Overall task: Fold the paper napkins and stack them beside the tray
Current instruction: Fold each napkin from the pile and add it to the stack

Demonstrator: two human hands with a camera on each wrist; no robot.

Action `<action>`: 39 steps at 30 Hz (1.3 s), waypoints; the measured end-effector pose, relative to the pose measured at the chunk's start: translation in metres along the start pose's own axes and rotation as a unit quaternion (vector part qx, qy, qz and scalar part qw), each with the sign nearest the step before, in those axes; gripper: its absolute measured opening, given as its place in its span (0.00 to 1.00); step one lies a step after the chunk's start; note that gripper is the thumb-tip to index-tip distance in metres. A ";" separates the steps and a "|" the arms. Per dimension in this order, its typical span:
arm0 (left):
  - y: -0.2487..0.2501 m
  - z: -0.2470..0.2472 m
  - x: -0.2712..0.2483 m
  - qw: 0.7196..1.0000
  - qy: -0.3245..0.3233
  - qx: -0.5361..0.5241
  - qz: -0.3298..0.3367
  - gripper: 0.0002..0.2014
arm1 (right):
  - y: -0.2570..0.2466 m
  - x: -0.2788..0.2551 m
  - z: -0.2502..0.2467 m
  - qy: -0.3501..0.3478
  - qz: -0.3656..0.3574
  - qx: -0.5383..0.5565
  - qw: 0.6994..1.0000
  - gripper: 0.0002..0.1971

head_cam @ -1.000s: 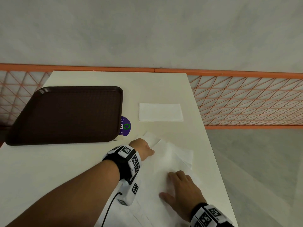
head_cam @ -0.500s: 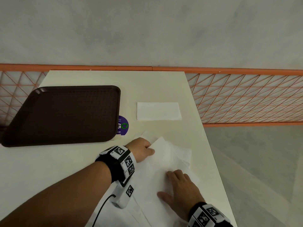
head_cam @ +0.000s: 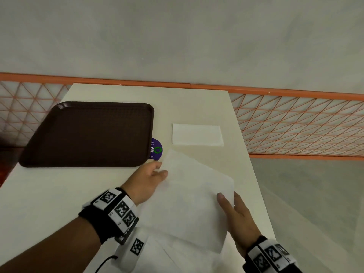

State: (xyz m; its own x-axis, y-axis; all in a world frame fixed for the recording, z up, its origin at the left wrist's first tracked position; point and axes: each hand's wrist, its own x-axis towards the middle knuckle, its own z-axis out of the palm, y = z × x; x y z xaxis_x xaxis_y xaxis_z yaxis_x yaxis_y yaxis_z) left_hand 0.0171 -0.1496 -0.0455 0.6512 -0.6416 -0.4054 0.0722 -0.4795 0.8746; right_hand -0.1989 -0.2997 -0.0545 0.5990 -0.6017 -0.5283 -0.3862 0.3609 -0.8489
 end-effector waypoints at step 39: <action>0.054 -0.012 -0.049 0.855 -0.012 0.411 0.315 0.13 | -0.057 0.007 0.046 -0.105 -0.310 -0.455 0.828 0.20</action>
State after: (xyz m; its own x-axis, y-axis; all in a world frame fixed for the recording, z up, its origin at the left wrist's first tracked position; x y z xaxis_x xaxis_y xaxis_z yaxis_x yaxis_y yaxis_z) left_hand -0.0022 -0.1369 0.0247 0.3484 -0.9352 0.0634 -0.8495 -0.2864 0.4431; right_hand -0.1406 -0.2914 -0.0108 0.9518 -0.2993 -0.0674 -0.2705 -0.7152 -0.6444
